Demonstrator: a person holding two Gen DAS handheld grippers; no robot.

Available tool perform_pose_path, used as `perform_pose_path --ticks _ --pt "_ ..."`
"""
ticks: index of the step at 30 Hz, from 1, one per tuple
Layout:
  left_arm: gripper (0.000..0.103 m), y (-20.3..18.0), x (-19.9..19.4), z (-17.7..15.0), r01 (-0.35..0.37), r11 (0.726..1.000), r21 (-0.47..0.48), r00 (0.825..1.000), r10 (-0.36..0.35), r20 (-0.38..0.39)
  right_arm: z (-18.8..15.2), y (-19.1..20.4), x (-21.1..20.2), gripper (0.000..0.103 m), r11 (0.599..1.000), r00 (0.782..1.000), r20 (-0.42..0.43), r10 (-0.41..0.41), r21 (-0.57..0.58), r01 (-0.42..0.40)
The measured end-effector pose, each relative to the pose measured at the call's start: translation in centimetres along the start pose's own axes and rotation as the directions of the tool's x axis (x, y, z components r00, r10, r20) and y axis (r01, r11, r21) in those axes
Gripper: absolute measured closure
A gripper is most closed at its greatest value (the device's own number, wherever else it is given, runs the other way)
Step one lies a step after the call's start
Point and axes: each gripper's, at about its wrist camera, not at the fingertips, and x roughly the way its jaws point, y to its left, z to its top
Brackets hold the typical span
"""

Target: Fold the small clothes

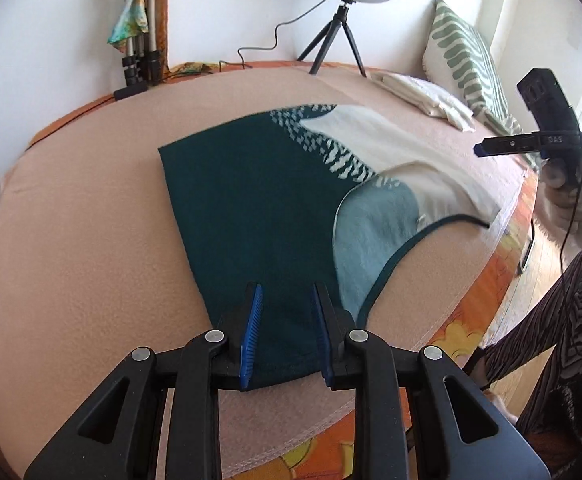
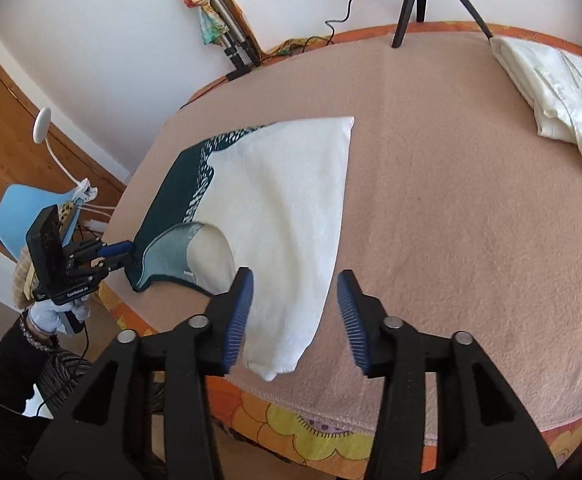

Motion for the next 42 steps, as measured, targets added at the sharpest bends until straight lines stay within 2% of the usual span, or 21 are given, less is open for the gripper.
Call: perform_pose_path --ticks 3,5,10,16,19,20,21,22,23,27,31,34,35,36,37,38,39,41,42 --pt "0.08 -1.5 -0.2 1.9 0.034 0.999 0.01 0.998 -0.034 0.053 2.9 -1.4 0.7 0.048 0.997 0.998 0.044 0.034 0.063 -0.037" --pt "0.08 -2.2 0.3 2.9 0.077 0.997 -0.005 0.995 -0.077 0.069 4.9 -2.2 2.1 0.048 0.995 0.998 0.053 0.015 0.099 -0.02" --pt "0.08 -4.0 3.0 4.1 0.119 0.993 0.002 0.992 -0.119 0.04 8.7 -4.6 6.6 0.048 0.979 0.999 0.026 0.034 0.199 -0.038" --pt "0.08 -4.8 4.9 4.7 0.147 0.989 0.019 0.989 -0.147 0.017 10.4 -5.9 11.1 0.048 0.97 0.999 -0.022 0.037 0.243 -0.03" --pt "0.08 -5.0 5.7 4.8 0.154 0.988 0.025 0.988 -0.154 -0.002 10.6 -6.1 11.5 0.048 0.962 0.997 0.014 0.08 0.259 -0.081" --pt "0.08 -5.2 6.0 4.7 0.155 0.988 0.028 0.988 -0.154 -0.011 10.6 -6.2 11.6 0.051 0.957 0.994 0.015 0.109 0.268 -0.109" --pt "0.08 -5.2 6.4 4.6 0.155 0.987 0.03 0.988 -0.154 -0.021 10.6 -6.0 11.8 0.068 0.955 0.992 0.014 0.128 0.268 -0.128" --pt "0.08 -5.3 6.7 4.5 0.16 0.987 0.03 0.987 -0.159 -0.034 10.6 -5.7 12.1 0.08 0.959 0.991 0.003 0.13 0.252 -0.127" --pt "0.08 -5.4 7.0 4.4 0.163 0.986 0.033 0.986 -0.162 -0.045 10.7 -5.3 12.4 0.096 0.967 0.993 -0.012 0.116 0.229 -0.11" --pt "0.08 -6.1 7.7 3.4 0.158 0.985 0.077 0.985 -0.151 -0.082 11.6 -4.3 12.0 0.1 0.99 1.0 0.014 -0.028 0.141 0.026" --pt "0.08 -5.7 7.0 3.1 0.161 0.985 0.055 0.985 -0.156 -0.078 12.2 -6.0 11.2 0.1 0.983 0.999 0.024 -0.037 0.182 0.032" --pt "0.08 -5.3 5.3 3.0 0.153 0.987 0.043 0.987 -0.15 -0.059 12.5 -7.7 10.3 0.1 0.964 0.998 0.02 0.063 0.256 -0.066" --pt "0.077 -5.0 4.5 2.9 0.158 0.987 0.024 0.987 -0.157 -0.041 12.5 -7.9 9.9 0.098 0.964 0.997 0.028 0.067 0.256 -0.072" --pt "0.064 -4.5 3.7 2.8 0.151 0.988 -0.004 0.988 -0.151 -0.022 12.5 -7.9 9.6 0.091 0.967 0.998 0.032 0.058 0.245 -0.064" --pt "0.058 -3.7 3.1 3.0 0.14 0.989 -0.044 0.99 -0.14 0.001 12.5 -8.0 9.4 0.084 0.969 0.998 0.031 0.057 0.239 -0.063" --pt "0.056 -2.9 2.3 2.8 0.148 0.985 -0.087 0.989 -0.146 0.027 12.3 -8.1 9.2 0.066 0.968 0.997 0.035 0.07 0.241 -0.076" --pt "0.056 -1.8 1.6 2.6 0.162 0.977 -0.139 0.987 -0.157 0.047 12.0 -8.3 9.2 0.052 0.965 0.995 0.043 0.088 0.245 -0.096" --pt "0.05 0.7 0.4 2.0 0.161 0.95 -0.269 0.986 -0.144 0.083 11.8 -8.4 9.2 0.05 0.964 0.994 0.043 0.102 0.243 -0.11" --pt "0.047 2.2 0.0 1.5 0.164 0.924 -0.344 0.986 -0.139 0.098 11.7 -8.4 9.5 0.05 0.964 0.994 0.036 0.102 0.244 -0.108"
